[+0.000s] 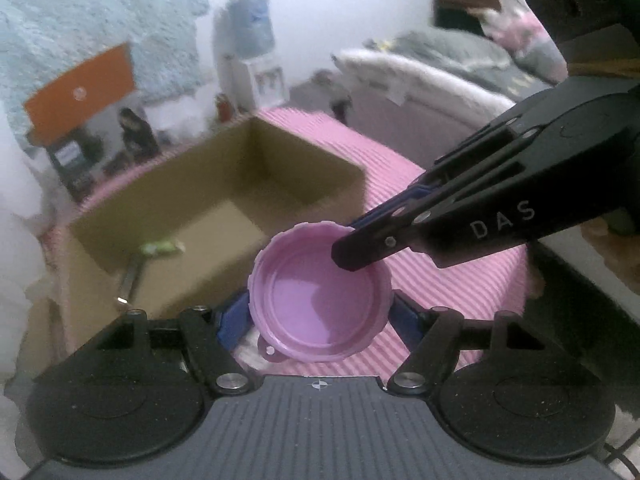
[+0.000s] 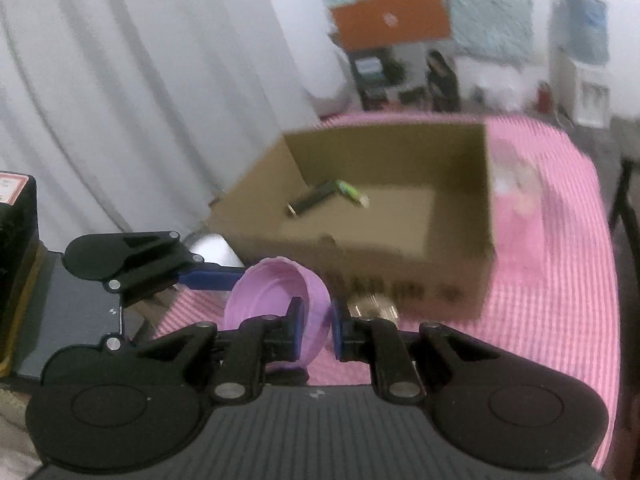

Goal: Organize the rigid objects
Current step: 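Close the right gripper on the pink bowl rim and lift it, then carry the pink bowl over the box and open the right gripper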

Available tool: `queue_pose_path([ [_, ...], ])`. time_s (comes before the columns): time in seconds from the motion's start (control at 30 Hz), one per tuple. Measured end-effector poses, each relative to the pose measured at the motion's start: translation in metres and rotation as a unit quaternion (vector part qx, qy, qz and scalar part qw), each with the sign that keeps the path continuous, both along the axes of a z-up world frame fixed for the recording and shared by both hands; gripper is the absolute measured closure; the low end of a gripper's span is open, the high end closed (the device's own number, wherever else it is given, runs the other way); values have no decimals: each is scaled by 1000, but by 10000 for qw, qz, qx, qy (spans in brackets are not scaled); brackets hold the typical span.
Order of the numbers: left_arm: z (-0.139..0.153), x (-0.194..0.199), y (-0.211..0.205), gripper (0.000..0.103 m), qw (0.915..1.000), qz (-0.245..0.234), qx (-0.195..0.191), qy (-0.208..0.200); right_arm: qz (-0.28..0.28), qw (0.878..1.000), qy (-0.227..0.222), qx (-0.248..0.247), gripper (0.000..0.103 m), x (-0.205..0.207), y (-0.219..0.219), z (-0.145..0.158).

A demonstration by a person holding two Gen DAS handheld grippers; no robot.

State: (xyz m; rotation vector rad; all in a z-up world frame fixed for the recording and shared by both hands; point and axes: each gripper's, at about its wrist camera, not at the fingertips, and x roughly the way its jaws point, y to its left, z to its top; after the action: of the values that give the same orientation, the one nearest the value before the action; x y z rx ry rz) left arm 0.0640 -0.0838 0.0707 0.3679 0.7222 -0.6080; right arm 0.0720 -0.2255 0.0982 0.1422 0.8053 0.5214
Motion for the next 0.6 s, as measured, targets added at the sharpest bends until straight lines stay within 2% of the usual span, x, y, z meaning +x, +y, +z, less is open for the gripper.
queue_pose_path([
  [0.13,12,18,12,30,9996,244,2,-147,301,9995,-74,82,87,32,16,19],
  [0.3,21,60,31,29,9982,572,147,-120,579,9978,146,300,88,92,37,22],
  [0.47,7,114,44,29,9954,866,342,239,738,9934,707,523,88,158,54,1],
  [0.6,-12,142,55,29,9923,1014,457,549,817,9874,1197,642,88,201,65,-23],
])
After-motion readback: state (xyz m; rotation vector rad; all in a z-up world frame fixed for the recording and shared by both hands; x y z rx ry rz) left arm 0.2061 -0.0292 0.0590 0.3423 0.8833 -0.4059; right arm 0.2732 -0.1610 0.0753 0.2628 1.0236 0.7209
